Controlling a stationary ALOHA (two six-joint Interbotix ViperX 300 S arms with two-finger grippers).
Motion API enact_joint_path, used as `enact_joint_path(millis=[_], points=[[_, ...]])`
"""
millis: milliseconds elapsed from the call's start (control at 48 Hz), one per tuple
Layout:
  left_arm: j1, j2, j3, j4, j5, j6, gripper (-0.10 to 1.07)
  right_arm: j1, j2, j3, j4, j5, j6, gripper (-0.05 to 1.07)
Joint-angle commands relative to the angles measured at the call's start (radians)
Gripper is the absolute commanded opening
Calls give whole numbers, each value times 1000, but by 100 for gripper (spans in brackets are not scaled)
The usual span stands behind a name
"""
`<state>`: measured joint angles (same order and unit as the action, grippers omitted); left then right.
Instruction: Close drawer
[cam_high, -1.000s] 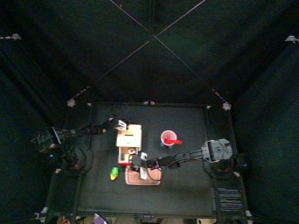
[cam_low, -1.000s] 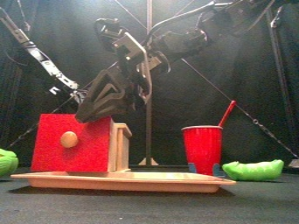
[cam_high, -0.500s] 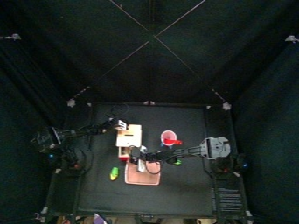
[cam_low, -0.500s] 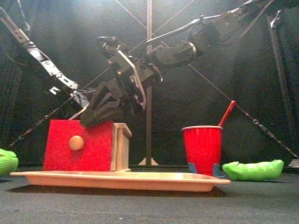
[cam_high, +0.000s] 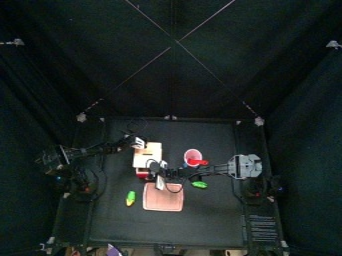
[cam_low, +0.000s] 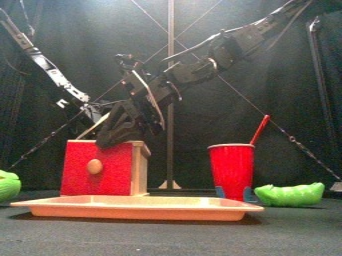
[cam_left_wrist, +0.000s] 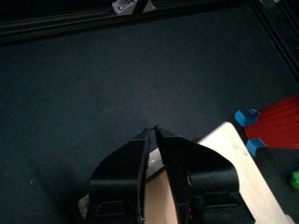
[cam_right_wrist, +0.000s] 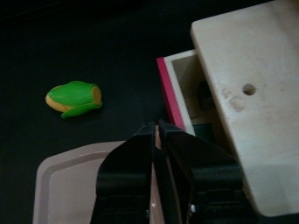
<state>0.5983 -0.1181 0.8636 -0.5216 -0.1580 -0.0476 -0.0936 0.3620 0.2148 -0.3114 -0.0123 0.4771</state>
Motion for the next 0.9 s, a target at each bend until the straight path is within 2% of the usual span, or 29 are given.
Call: enact_joint_path(millis=[0,292,604,771,875], points=[[2,-17,-14,3,-2,0,59,-40,-21,-26,2,-5,-2,56],[-2,-38,-11,3,-5,0,59,-75,-21,-28,3,-5,0,56],[0,-75,2,3,-14,3,59,-67,-21,-43,-3,-5,-2,56],[2,-132,29,8,-61,3,59,-49,-37,-46,-11,-5,-2,56],[-6,-198,64,29,-112,3,59,-31,-54,-40,-9,-3,-2,56]])
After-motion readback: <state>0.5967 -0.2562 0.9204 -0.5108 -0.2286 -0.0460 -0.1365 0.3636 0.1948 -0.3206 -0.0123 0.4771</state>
